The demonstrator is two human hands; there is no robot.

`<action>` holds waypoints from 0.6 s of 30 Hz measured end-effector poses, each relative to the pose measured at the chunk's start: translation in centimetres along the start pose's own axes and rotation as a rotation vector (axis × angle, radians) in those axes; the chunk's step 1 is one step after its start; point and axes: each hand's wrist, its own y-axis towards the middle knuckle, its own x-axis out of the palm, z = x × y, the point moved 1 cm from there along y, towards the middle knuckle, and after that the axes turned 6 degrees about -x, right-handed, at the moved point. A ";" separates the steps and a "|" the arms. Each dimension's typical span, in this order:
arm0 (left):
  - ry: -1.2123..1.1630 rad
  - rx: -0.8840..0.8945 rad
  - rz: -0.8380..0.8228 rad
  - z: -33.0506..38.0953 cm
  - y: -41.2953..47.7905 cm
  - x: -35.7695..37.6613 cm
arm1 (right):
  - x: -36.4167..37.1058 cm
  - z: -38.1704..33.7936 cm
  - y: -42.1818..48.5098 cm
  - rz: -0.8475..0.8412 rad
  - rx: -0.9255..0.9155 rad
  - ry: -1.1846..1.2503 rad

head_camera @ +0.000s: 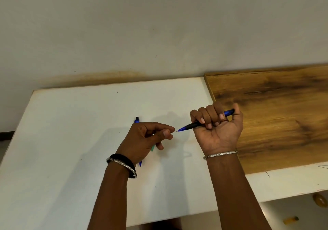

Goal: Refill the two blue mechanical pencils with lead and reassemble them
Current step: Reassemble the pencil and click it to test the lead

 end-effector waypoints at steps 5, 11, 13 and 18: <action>-0.014 -0.004 0.125 -0.6 0.3 -0.5 | -0.2 -0.6 0.1 -0.015 -0.031 -0.026; 0.106 -0.005 0.305 -1.6 0.7 -1.1 | -0.1 -1.0 -0.1 0.021 -0.074 -0.073; 0.138 -0.005 0.352 -1.7 0.7 -1.2 | 0.0 -0.9 -0.1 0.028 -0.070 -0.093; 0.155 -0.043 0.540 -2.0 0.8 -1.7 | 0.3 -0.5 0.1 0.159 -0.081 -0.203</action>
